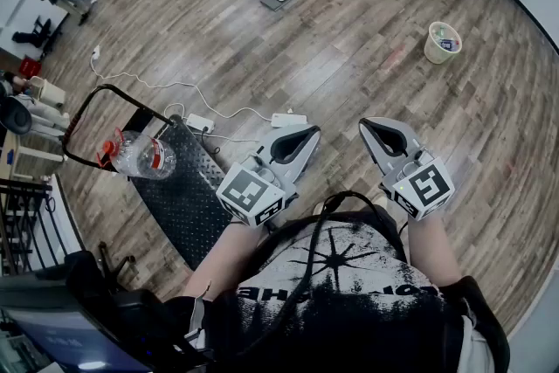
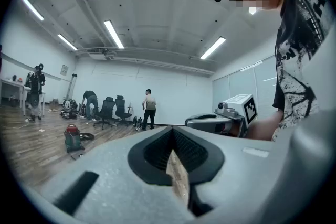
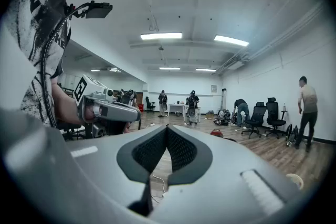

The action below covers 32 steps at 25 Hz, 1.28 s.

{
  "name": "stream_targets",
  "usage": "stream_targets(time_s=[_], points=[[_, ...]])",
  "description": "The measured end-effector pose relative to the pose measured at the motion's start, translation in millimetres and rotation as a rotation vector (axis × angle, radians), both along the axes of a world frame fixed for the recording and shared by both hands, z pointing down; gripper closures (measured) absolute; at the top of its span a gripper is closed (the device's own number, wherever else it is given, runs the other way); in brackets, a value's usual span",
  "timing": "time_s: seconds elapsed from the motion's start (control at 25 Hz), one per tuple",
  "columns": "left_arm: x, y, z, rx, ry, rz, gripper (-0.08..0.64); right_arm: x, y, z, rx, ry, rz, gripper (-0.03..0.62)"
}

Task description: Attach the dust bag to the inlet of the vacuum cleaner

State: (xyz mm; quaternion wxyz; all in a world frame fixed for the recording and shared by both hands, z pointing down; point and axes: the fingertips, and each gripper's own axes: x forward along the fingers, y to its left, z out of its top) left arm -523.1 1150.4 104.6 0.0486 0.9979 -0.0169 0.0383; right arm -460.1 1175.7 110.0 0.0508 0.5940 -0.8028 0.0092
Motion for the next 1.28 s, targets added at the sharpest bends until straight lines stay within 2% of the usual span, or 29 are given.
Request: stream_targets(time_s=[0.28,0.4,0.52,0.76,1.28], points=[[0,4,-1,0.01,0.0,0.014,0.561,-3,0,2,-0.007,-0.012,-0.007,0.586],[-4,2,-9,0.035,0.031,-0.012,0.56,-5,0,1,-0.011,-0.007,-0.02,0.586],[-9,-2,-6,0.022,0.037,-0.026,0.56,-8,0,1,-0.001,-0.01,-0.024,0.586],[-13,-3,-4,0.007,0.039,-0.024,0.56,-12,-1,-2,0.02,-0.083,-0.025,0.584],[-22,-10,-7,0.007,0.059,-0.042,0.56,-20,-7,-3,0.003,-0.073,-0.041,0.584]])
